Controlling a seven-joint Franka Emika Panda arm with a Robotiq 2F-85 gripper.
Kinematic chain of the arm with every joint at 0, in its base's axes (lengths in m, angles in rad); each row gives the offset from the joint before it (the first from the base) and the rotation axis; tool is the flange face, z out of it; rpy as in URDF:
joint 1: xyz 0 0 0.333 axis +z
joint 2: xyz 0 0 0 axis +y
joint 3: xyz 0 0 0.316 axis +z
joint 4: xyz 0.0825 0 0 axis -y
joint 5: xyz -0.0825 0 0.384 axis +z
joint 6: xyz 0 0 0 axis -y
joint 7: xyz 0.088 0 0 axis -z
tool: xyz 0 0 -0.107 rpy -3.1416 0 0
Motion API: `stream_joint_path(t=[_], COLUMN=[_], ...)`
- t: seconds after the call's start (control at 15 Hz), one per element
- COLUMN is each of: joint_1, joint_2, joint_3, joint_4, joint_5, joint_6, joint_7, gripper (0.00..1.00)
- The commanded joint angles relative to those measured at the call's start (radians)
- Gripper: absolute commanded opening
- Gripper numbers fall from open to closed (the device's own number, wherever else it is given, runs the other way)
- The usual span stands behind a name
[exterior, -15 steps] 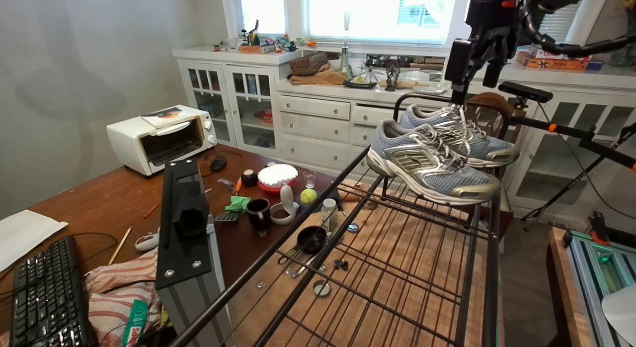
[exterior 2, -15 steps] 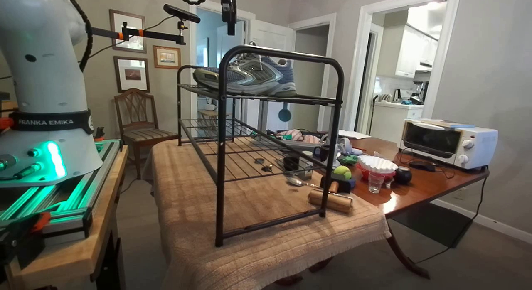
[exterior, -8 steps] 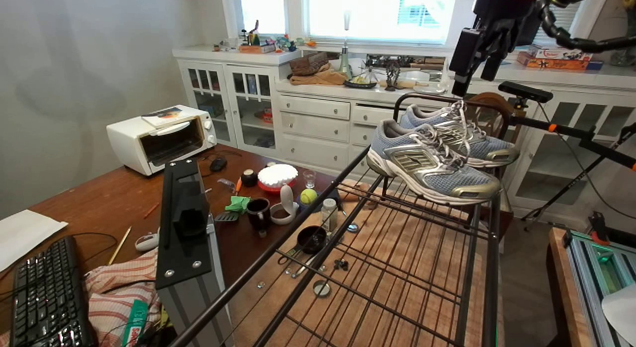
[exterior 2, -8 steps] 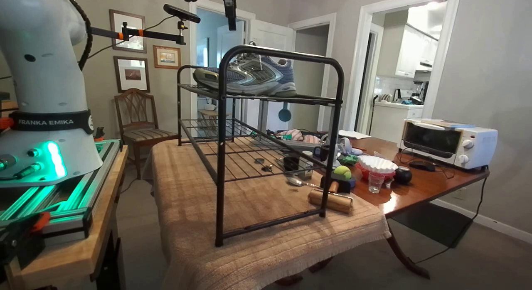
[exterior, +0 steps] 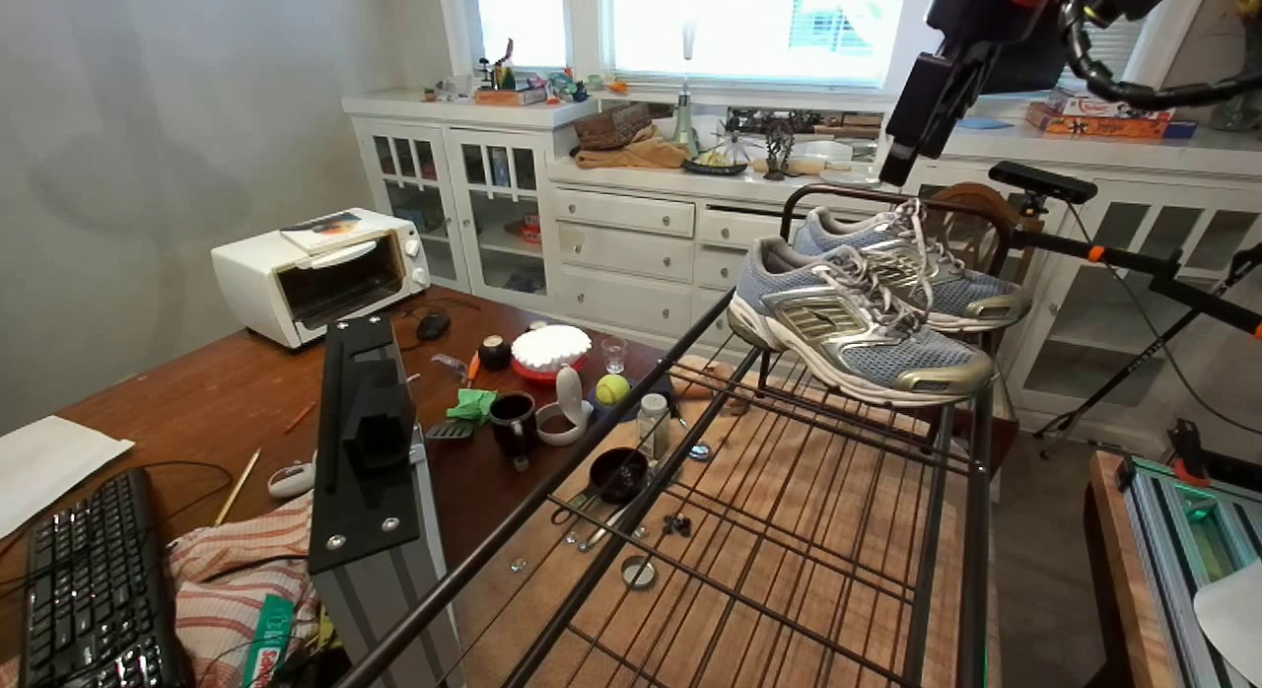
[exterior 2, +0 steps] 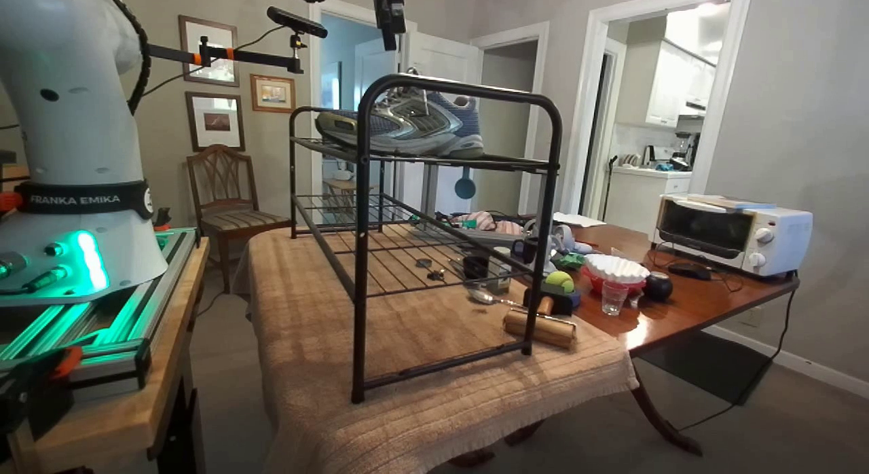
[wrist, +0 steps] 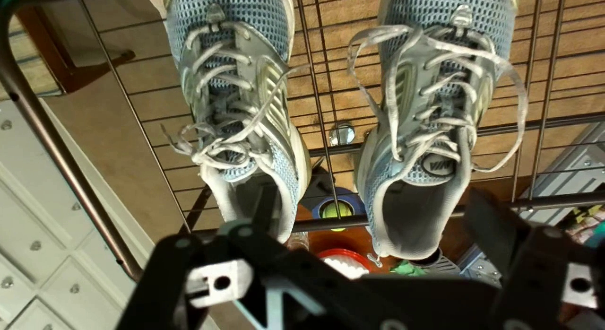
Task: Turn the shoe on the left 90 degrees to the right
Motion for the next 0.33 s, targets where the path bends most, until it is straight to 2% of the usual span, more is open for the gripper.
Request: stream_joint_path(t=[0.0, 0.07, 0.27], joint_1=[0.015, -0.003, -0.004], joint_2=[-0.023, 0.000, 0.001], joint_3=[-0.025, -0.006, -0.006], joint_4=[-0.038, -0.004, -0.003], joint_5=[0.029, 0.007, 0.007], joint_6=[0.047, 0.016, 0.017], joint_7=[-0.067, -0.037, -0.039], gripper=[1.00, 1.00, 1.00])
